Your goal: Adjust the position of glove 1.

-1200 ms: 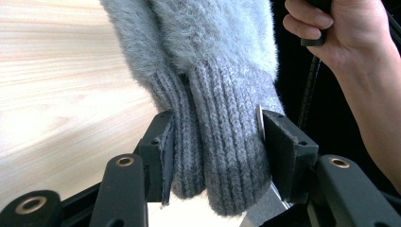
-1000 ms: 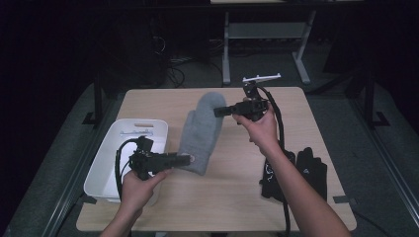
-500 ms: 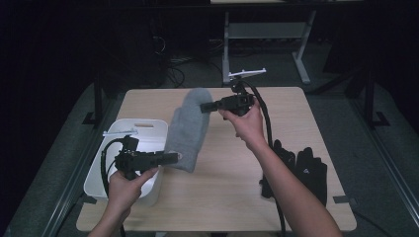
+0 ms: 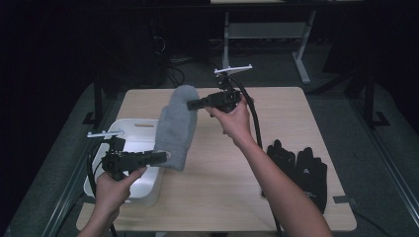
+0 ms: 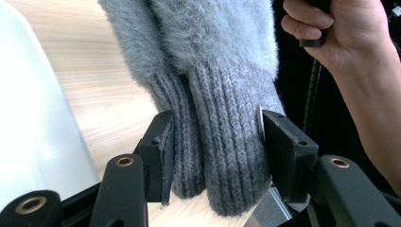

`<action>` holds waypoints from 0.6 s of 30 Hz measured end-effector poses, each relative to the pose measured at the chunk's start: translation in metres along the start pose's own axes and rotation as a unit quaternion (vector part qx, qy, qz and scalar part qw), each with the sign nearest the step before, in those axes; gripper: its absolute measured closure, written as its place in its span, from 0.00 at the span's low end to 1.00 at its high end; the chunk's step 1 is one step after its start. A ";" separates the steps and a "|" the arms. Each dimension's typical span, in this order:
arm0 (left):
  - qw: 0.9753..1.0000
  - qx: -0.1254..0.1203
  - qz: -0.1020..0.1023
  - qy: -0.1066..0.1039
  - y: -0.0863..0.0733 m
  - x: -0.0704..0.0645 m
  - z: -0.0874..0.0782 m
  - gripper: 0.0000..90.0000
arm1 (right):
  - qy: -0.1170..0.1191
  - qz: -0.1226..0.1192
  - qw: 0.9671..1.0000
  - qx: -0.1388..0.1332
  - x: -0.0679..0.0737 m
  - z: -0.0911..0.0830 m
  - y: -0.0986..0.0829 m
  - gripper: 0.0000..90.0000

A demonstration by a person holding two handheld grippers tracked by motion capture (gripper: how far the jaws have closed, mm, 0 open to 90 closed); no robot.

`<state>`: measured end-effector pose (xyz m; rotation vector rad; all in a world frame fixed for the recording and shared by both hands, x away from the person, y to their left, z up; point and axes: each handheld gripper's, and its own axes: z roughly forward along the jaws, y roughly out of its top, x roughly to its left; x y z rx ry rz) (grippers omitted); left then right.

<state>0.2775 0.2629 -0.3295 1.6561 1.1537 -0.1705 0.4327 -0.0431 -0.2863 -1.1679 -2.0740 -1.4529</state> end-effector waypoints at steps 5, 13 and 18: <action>1.000 -0.005 -0.002 0.005 0.000 0.004 -0.012 0.54 | 0.011 -0.004 1.000 0.000 0.006 0.011 0.004 0.85; 1.000 -0.011 -0.002 0.016 -0.001 0.009 -0.026 0.54 | 0.019 -0.006 1.000 0.003 0.012 0.027 0.008 0.84; 1.000 -0.013 -0.004 0.022 -0.004 0.012 -0.037 0.54 | 0.019 -0.013 1.000 0.016 0.021 0.038 0.012 0.84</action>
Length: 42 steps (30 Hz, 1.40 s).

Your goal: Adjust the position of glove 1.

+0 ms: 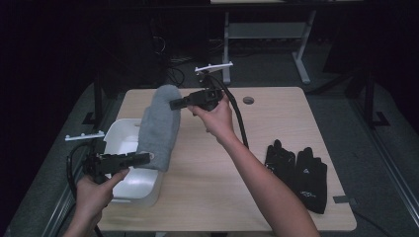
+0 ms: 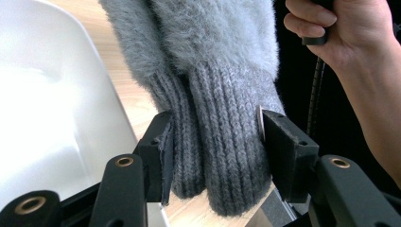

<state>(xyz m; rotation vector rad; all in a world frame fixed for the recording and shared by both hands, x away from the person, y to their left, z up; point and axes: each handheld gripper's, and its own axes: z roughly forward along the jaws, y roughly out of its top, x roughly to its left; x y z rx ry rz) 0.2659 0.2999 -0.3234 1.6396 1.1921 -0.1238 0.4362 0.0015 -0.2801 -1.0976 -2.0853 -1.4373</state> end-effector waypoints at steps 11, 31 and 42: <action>1.000 -0.007 -0.010 0.011 -0.002 0.010 -0.018 0.54 | 0.009 -0.004 1.000 0.008 0.006 0.023 0.006 0.84; 0.999 -0.007 -0.039 0.027 -0.016 0.039 -0.039 0.53 | 0.014 0.004 0.999 0.033 0.006 0.072 0.006 0.84; 0.998 -0.005 -0.047 0.036 -0.021 0.051 -0.049 0.53 | 0.017 0.005 0.999 0.039 0.005 0.094 0.003 0.84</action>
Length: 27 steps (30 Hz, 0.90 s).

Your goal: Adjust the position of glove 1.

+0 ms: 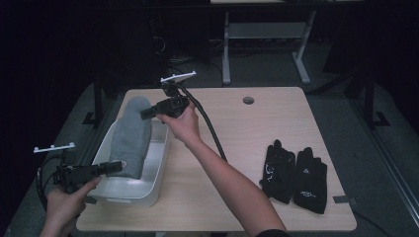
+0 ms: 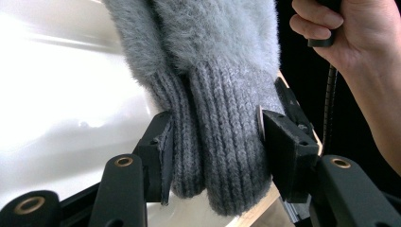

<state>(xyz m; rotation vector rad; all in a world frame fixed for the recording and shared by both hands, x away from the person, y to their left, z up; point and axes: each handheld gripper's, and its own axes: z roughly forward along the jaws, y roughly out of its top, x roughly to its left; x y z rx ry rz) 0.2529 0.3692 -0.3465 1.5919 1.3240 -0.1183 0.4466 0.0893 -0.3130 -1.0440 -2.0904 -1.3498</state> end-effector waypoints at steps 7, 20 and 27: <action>1.000 0.002 -0.014 0.003 -0.009 0.012 -0.005 0.53 | -0.001 0.004 1.000 0.012 -0.001 0.016 -0.003 0.84; 0.999 0.022 -0.029 0.016 -0.023 0.032 -0.005 0.53 | -0.008 0.011 0.999 0.036 -0.012 0.044 -0.015 0.84; 0.999 0.032 -0.036 0.019 -0.027 0.039 -0.003 0.52 | -0.013 0.017 0.999 0.045 -0.018 0.051 -0.020 0.84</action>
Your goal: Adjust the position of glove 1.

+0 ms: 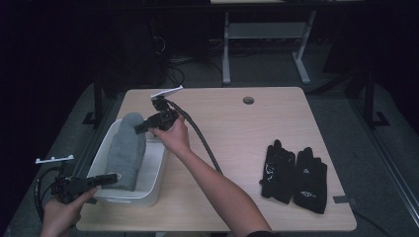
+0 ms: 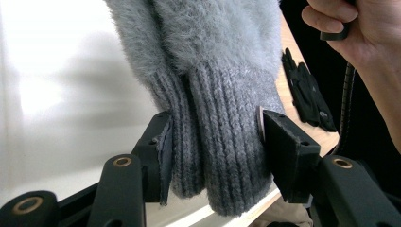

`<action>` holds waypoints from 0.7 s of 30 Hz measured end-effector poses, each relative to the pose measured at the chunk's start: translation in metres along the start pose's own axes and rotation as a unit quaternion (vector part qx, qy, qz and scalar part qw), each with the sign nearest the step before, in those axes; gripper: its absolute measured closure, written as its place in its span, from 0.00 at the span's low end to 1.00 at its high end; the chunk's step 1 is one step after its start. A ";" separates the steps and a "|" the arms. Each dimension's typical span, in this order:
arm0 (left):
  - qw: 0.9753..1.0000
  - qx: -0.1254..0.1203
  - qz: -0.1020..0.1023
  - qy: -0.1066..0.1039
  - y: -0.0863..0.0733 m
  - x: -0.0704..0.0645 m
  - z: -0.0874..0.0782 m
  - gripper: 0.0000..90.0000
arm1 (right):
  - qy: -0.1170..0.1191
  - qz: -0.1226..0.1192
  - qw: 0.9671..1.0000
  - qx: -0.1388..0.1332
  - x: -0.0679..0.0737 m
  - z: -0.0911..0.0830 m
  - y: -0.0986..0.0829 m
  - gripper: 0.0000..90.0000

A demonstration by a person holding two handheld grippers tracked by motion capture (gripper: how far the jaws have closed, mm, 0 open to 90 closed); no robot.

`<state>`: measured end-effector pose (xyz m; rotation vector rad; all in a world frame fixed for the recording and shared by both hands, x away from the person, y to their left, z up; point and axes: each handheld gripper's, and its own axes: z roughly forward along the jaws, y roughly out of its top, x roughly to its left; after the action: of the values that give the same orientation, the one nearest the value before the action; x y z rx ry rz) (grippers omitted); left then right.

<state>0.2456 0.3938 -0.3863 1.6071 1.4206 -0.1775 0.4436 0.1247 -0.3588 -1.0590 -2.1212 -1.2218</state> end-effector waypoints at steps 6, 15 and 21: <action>1.000 0.016 -0.001 0.011 -0.001 0.001 0.002 0.51 | -0.005 0.005 1.000 0.005 -0.007 0.005 -0.005 0.84; 0.999 0.030 0.004 0.026 -0.001 0.001 0.005 0.51 | -0.009 0.011 1.000 0.010 -0.013 0.010 -0.011 0.84; 0.999 0.036 0.004 0.029 -0.001 0.002 0.006 0.50 | -0.011 0.010 1.000 0.012 -0.016 0.012 -0.013 0.84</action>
<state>0.2478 0.3912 -0.3912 1.6876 1.4665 -0.1810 0.4426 0.1248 -0.3823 -1.0850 -2.1320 -1.1773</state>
